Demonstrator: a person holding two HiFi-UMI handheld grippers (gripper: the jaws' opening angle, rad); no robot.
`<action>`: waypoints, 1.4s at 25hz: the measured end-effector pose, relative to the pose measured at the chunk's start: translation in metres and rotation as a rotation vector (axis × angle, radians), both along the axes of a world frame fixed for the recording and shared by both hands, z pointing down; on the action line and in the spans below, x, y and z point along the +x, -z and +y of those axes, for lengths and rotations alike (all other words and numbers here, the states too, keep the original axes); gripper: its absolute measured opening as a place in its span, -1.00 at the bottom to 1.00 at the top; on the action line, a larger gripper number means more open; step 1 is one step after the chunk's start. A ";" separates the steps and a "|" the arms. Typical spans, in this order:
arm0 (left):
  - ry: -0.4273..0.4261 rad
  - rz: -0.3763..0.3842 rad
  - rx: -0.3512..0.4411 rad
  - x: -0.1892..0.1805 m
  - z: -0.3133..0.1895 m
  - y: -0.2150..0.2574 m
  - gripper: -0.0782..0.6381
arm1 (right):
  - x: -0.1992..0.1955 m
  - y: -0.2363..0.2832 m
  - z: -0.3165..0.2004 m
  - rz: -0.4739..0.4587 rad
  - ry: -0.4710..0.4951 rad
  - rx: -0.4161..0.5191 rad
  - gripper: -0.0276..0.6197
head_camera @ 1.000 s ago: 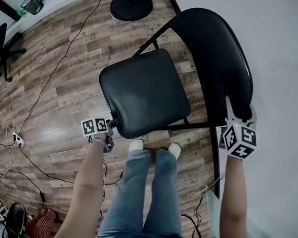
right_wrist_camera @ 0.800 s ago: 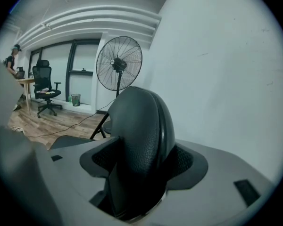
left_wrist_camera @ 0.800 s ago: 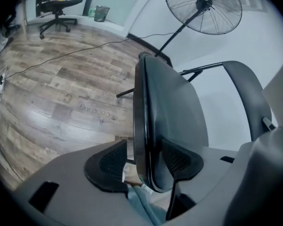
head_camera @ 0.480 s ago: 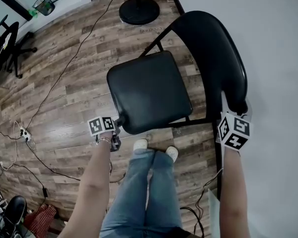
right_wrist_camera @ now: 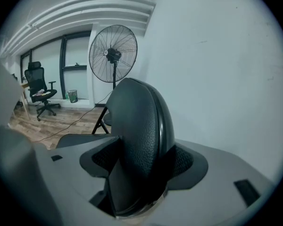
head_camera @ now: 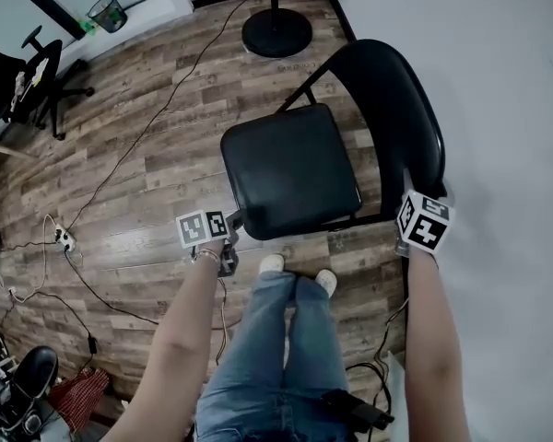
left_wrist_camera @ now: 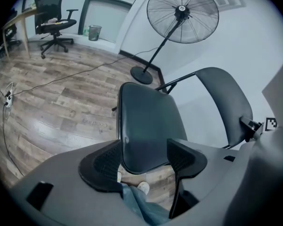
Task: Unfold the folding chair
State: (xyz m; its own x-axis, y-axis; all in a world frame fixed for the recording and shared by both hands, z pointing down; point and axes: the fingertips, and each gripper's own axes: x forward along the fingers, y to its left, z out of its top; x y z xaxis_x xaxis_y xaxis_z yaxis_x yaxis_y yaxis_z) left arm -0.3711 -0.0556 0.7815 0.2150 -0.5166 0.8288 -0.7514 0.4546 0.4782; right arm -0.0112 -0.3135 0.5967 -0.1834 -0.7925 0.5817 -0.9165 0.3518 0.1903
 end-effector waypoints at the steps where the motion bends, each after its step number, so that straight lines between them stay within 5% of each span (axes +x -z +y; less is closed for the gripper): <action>1: -0.005 -0.005 0.007 0.001 -0.002 0.009 0.03 | 0.000 0.000 0.000 0.000 -0.013 -0.017 -0.03; 11: -0.230 -0.192 0.023 0.025 -0.013 0.080 0.03 | 0.009 0.006 0.021 0.099 -0.071 -0.165 0.08; 17: -0.250 -0.241 0.070 0.027 -0.029 0.123 0.03 | -0.006 0.042 0.031 0.109 0.041 -0.120 0.08; 26: -0.224 -0.281 0.159 0.021 -0.041 0.184 0.03 | -0.003 0.064 0.069 0.152 0.074 -0.202 0.08; 35: -0.215 -0.338 0.279 0.023 -0.054 0.243 0.03 | -0.024 0.108 0.094 0.077 0.192 -0.234 0.08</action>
